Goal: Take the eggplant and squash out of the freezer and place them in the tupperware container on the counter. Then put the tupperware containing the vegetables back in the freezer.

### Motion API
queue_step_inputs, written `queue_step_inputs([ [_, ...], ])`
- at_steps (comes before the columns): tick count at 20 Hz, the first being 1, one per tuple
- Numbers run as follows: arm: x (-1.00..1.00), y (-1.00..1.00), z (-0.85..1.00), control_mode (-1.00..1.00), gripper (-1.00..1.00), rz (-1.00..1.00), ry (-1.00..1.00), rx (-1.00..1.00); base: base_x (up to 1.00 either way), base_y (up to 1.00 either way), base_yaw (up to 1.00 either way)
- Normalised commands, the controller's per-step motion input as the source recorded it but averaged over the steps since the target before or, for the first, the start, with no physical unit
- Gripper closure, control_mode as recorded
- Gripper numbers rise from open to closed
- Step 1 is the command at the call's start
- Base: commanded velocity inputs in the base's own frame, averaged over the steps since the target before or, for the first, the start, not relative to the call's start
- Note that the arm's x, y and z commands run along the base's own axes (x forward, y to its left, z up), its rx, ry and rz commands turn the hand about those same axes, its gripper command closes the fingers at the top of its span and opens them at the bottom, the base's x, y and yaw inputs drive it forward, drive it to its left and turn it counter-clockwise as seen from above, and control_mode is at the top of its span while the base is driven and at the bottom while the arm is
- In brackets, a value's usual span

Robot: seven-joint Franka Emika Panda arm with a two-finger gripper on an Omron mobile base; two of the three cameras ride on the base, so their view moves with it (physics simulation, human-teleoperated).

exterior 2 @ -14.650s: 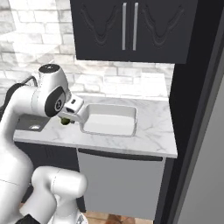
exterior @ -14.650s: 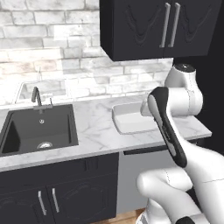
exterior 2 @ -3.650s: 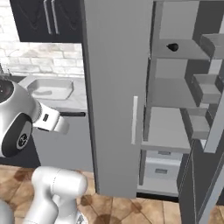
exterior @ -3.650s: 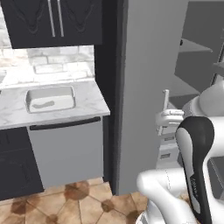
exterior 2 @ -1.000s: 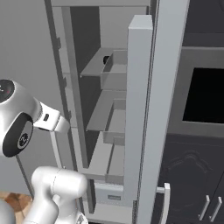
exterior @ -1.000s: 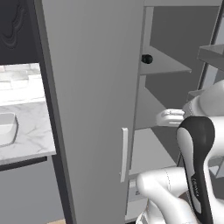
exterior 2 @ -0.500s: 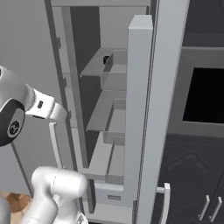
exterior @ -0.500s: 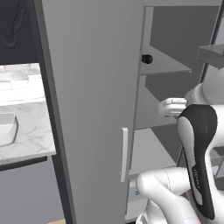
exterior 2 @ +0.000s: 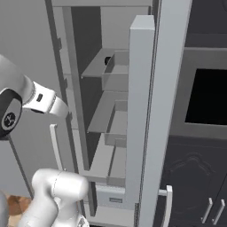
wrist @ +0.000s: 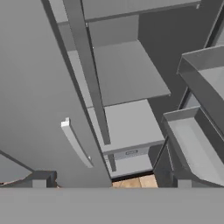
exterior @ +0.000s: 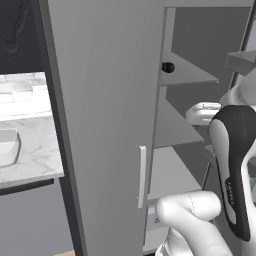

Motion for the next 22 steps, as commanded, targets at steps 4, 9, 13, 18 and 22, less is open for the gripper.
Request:
queue_step_inputs([
  [4, 0.0, -0.08, 0.0, -1.0, -1.0, 0.0, 0.0, -0.18, 0.0, 0.0, 0.0],
  [9, 0.01, -0.15, 0.11, -1.0, -1.0, 0.0, -0.06, -0.14, 0.0, 0.0, 0.0],
  [13, 0.09, -0.38, 0.46, -1.0, -1.0, 0.01, 0.0, 0.01, 0.0, 0.0, 0.0],
  [18, 0.42, -0.29, 0.14, -1.0, -1.0, 0.0, 0.09, 0.06, 0.0, 0.0, 0.0],
  [22, 0.59, -0.1, 0.01, -1.0, -1.0, 0.0, 0.11, 0.06, 0.0, 0.0, 0.0],
])
